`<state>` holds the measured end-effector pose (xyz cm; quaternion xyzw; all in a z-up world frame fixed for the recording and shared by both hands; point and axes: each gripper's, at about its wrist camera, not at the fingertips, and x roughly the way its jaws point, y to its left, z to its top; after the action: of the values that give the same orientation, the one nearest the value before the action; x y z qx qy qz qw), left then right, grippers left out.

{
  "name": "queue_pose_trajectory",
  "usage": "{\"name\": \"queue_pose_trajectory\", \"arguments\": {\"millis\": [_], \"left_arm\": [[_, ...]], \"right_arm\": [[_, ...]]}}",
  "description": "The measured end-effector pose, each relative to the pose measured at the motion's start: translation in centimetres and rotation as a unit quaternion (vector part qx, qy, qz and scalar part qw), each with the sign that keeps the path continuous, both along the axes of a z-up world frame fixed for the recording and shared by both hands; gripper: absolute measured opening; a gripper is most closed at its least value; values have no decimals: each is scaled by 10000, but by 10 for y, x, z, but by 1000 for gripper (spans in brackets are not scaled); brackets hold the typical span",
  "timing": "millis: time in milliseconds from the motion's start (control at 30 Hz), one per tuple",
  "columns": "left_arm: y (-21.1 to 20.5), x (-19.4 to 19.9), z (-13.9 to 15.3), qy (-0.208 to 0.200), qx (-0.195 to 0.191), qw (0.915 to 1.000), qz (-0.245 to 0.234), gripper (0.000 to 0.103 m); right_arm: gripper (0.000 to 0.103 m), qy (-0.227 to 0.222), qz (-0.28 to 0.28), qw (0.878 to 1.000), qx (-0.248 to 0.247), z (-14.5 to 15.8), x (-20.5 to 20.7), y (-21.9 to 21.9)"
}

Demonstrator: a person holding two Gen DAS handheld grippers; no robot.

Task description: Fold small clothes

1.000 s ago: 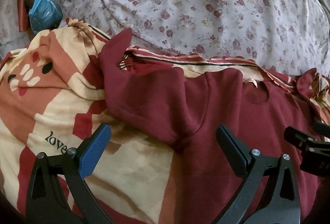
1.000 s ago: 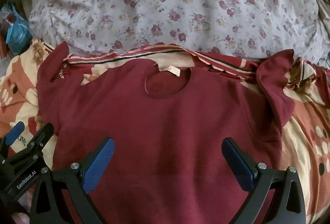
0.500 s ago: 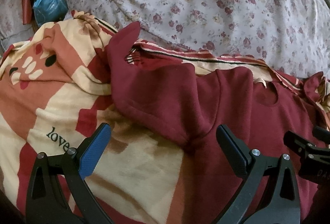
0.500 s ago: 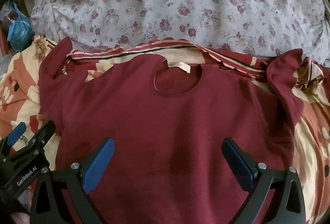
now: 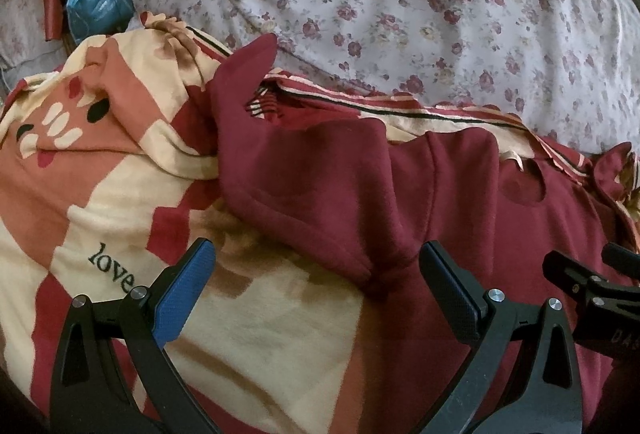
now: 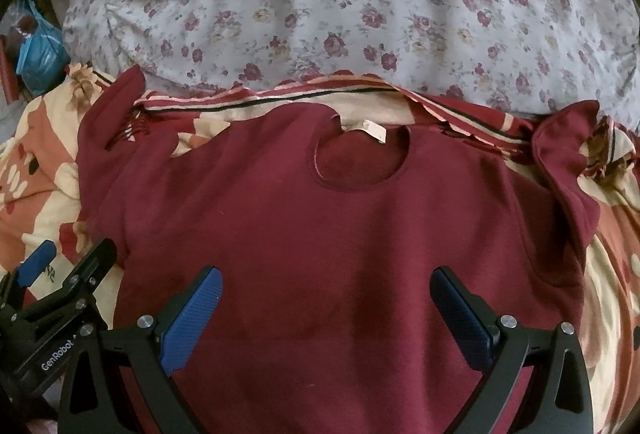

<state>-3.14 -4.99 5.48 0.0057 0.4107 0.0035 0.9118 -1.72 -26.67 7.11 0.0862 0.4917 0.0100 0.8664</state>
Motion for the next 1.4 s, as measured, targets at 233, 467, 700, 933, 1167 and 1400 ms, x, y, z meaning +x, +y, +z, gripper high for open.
{"name": "queue_pose_trajectory", "arguments": {"millis": [233, 467, 700, 933, 1167, 1400], "left_arm": [[48, 14, -5, 259, -212, 9961, 815, 102], [89, 21, -10, 462, -307, 9848, 1645, 102], [105, 24, -16, 649, -468, 9775, 1951, 102], [121, 28, -21, 830, -628, 9691, 2235, 102], [126, 29, -21, 863, -741, 9661, 2317, 102], [124, 34, -23, 882, -731, 9653, 2347, 102]], "right_arm": [[103, -82, 252, 9996, 101, 8, 10, 14], [100, -221, 997, 9940, 399, 18, 39, 50], [100, -188, 1842, 9777, 993, 40, 95, 113], [100, 103, 2240, 9674, 1178, 29, 169, 196], [74, 216, 2443, 9668, 716, 0, 219, 254], [7, 41, 2404, 9643, 1110, 7, 210, 225]]}}
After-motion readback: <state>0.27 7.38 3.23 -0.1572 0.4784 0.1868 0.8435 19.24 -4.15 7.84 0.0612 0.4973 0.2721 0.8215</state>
